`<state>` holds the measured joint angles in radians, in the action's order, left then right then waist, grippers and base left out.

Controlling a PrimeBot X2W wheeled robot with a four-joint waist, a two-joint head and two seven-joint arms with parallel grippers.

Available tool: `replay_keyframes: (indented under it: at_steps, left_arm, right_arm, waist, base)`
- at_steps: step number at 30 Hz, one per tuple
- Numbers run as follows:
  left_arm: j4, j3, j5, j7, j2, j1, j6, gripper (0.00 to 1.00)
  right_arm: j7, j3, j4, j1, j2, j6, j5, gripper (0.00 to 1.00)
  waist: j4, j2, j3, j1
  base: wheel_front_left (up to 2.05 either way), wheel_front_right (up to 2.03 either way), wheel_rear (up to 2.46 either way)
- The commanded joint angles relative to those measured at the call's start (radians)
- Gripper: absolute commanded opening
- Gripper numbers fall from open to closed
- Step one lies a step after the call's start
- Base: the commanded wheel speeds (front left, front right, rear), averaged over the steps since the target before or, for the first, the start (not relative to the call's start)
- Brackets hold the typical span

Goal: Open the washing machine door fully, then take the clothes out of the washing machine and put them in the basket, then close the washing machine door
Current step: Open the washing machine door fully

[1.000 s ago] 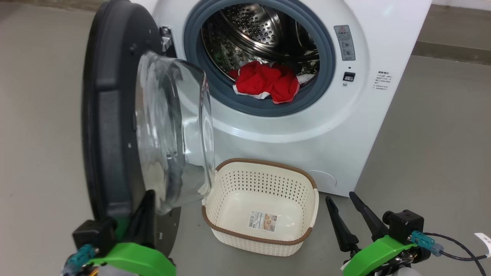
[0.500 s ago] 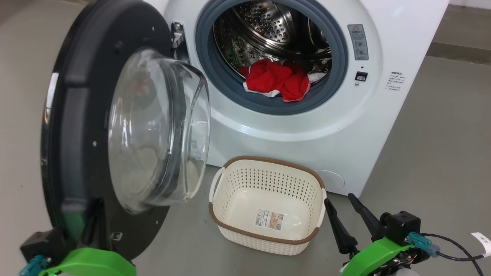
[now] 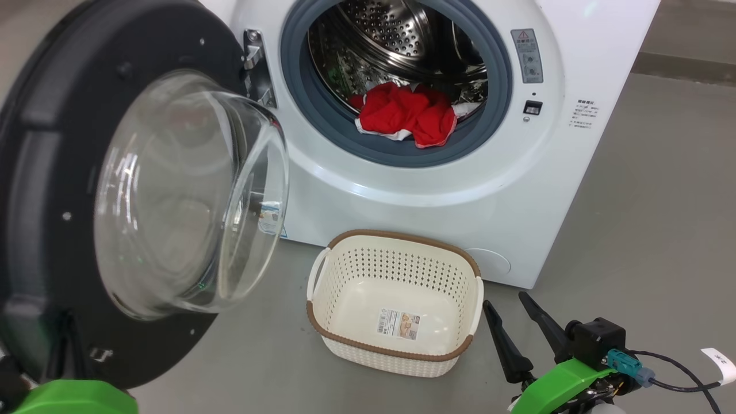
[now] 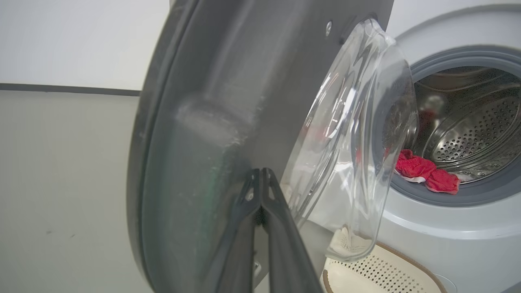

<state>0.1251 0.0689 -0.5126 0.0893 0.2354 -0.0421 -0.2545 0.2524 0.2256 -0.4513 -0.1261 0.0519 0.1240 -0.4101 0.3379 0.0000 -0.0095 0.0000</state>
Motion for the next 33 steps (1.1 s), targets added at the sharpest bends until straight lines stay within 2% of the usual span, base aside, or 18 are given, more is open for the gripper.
replay_keyframes:
  at_steps: [1, 13, 33]
  left_arm:
    - [0.003, 0.065, -0.004, 0.014, 0.052, -0.053, -0.004, 0.00]
    - [0.217, 0.123, -0.041, 0.075, 0.134, -0.191, 0.046, 0.00]
    - [0.579, 0.160, -0.079, 0.163, 0.201, -0.409, 0.163, 0.00]
  right_arm:
    - [0.009, 0.017, 0.021, -0.034, -0.002, 0.007, 0.016, 1.00]
    - [0.009, 0.001, 0.020, -0.051, -0.002, 0.007, 0.053, 1.00]
    - [0.009, 0.014, 0.017, -0.093, 0.017, 0.007, 0.067, 1.00]
  waist:
    - [-0.005, 0.0000, 0.008, 0.0000]
    - [-0.014, 0.0000, 0.053, 0.0000]
    - [-0.022, 0.0000, 0.106, 0.0000]
  base:
    - [0.00, 0.00, 0.00]
    - [0.00, 0.00, 0.00]
    - [0.00, 0.00, 0.00]
